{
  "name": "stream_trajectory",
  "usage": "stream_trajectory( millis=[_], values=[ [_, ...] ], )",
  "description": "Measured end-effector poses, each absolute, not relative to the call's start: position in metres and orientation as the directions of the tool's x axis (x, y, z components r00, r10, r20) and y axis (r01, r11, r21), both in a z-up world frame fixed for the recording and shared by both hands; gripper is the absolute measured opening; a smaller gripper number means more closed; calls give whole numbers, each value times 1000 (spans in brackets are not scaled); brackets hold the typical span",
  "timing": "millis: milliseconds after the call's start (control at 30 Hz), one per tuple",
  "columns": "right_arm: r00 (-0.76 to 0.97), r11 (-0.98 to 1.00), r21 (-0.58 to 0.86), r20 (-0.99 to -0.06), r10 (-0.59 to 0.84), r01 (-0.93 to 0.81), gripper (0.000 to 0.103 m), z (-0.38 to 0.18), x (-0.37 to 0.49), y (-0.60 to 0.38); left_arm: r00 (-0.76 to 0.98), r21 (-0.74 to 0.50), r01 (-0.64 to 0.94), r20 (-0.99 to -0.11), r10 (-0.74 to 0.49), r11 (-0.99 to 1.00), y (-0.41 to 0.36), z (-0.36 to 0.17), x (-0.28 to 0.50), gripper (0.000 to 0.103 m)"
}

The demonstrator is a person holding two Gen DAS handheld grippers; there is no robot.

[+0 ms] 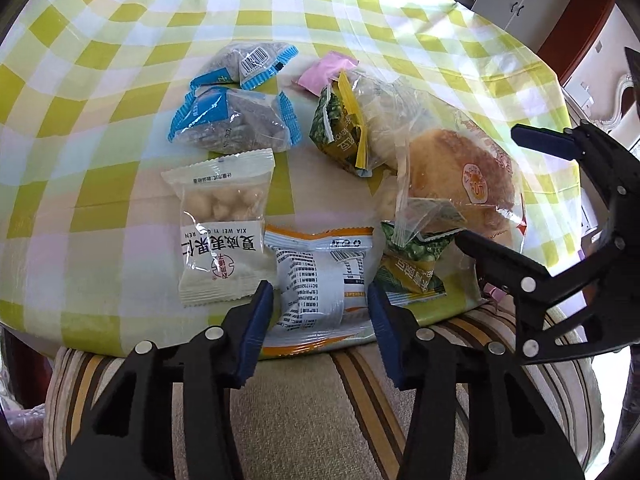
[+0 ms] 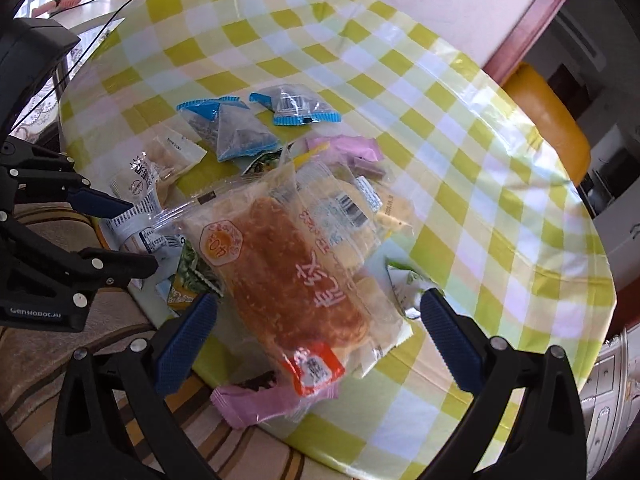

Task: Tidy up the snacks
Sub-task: 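Grasp the bagged bread loaf with the right gripper while the left gripper grasps the white-orange packet, then carry both packets to the white box and open both grippers to drop them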

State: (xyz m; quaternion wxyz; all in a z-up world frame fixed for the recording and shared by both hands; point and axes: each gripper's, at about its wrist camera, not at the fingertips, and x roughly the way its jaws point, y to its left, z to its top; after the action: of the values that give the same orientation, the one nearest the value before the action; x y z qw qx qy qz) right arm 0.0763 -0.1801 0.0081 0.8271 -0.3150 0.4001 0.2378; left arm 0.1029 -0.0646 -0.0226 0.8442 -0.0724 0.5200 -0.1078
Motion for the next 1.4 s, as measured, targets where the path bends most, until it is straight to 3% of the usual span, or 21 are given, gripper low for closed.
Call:
stream_trajectory(
  millis=[100, 200, 333, 567, 1000, 1400],
  values=[
    [548, 682, -303, -819, 170, -665, 102, 8, 81, -179, 444, -248, 104, -855, -268, 963, -63, -22, 102, 42],
    [523, 674, -272, -829, 198, -687, 95, 7, 83, -181, 452, -258, 100, -849, -275, 961, -61, -20, 100, 41],
    [492, 673, -242, -845, 208, -699, 69, 3, 84, -184, 467, -268, 94, -839, -280, 959, -58, -18, 98, 41],
    [507, 713, -191, -821, 260, -675, 52, 15, 79, -195, 494, -268, 79, -826, -271, 960, -54, -13, 95, 40],
    [588, 884, -11, -751, 302, -468, 48, 44, 60, -263, 597, -213, 74, -773, -215, 974, -59, 16, 80, 40],
    [574, 979, 81, -799, 177, -189, 48, 22, 9, -370, 548, -277, 275, -742, -387, 921, -140, 33, 74, 40]
  ],
)
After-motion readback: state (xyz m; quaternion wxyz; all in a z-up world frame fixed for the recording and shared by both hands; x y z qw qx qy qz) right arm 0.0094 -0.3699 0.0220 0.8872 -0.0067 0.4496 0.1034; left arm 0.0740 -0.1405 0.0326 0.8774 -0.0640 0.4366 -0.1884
